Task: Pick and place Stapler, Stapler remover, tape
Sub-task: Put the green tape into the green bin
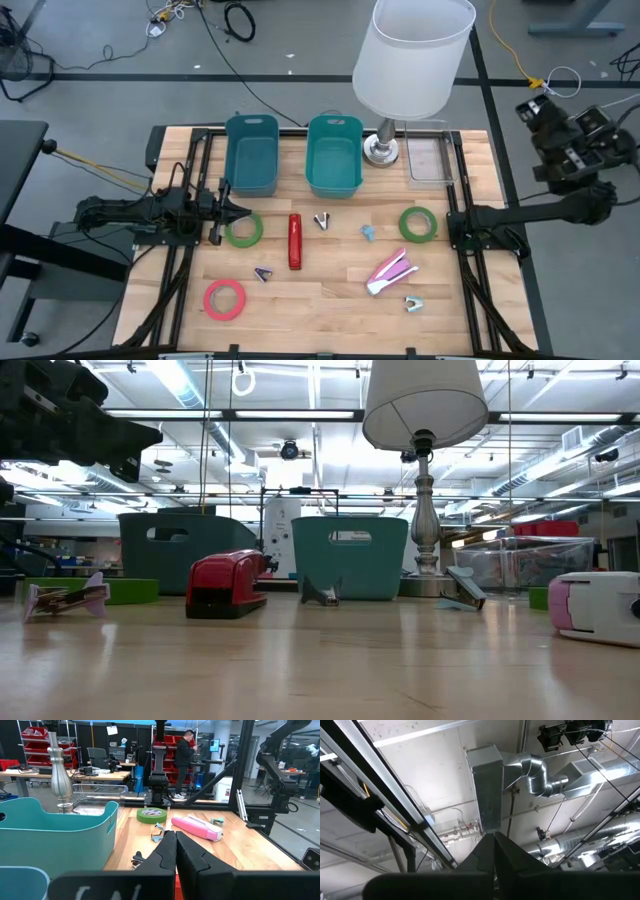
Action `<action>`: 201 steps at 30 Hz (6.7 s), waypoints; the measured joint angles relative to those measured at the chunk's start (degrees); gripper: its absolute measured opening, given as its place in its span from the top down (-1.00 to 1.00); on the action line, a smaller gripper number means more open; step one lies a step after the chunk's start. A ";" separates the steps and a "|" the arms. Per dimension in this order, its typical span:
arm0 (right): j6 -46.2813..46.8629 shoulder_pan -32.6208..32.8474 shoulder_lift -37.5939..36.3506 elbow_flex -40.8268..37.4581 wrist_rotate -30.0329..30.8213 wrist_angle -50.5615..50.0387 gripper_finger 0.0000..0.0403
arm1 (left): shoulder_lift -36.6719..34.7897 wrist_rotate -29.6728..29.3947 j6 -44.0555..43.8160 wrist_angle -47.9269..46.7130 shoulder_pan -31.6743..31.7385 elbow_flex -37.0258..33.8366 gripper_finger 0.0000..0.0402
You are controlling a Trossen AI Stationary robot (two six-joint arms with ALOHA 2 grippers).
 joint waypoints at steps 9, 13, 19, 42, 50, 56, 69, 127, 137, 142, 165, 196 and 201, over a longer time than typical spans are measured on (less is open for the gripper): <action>-2.09 0.00 6.61 12.64 0.00 -12.20 0.94 | 0.00 0.00 0.00 0.00 0.00 -0.01 0.99; -4.50 0.00 8.64 17.26 0.00 -20.01 0.94 | 0.00 0.00 0.00 0.00 0.02 0.01 0.99; -6.48 0.00 9.58 19.07 0.00 -29.17 0.94 | 0.00 0.00 0.00 0.00 0.00 0.00 0.99; -11.33 0.00 9.76 19.07 0.02 -64.44 0.94 | 0.00 0.00 0.00 0.00 0.00 0.01 0.99; -11.31 0.00 11.19 19.07 0.02 -72.31 0.94 | 0.00 0.00 -0.01 0.00 0.02 0.01 0.99; -11.29 -0.02 13.15 19.07 0.02 -81.15 0.94 | 0.00 0.00 0.00 0.00 0.02 0.01 0.99; -11.13 -0.02 17.65 19.05 0.00 -93.21 0.94 | 0.00 0.00 0.00 0.00 0.02 0.00 0.99; 10.15 -0.02 23.48 -18.96 -7.10 -82.42 -0.05 | 0.00 0.00 0.00 0.00 0.02 0.00 0.99; 18.27 -0.02 27.21 -18.96 -7.08 -81.35 -0.25 | 0.00 0.00 -0.02 0.00 0.02 0.01 0.99; 20.64 -0.02 30.70 -18.96 -6.05 -79.37 -0.22 | 0.00 0.00 0.00 0.00 0.01 0.00 0.99; 26.54 -0.01 47.16 -18.96 -5.54 -74.52 -0.17 | -0.02 0.00 0.00 0.01 0.01 -0.01 0.99; 38.54 1.88 56.99 -18.96 -5.42 -67.28 0.00 | 0.00 0.00 -0.02 0.00 0.00 0.01 0.99; 39.03 2.12 56.99 -18.96 -5.42 -67.17 0.19 | -0.01 0.00 -0.01 0.00 0.02 0.00 0.99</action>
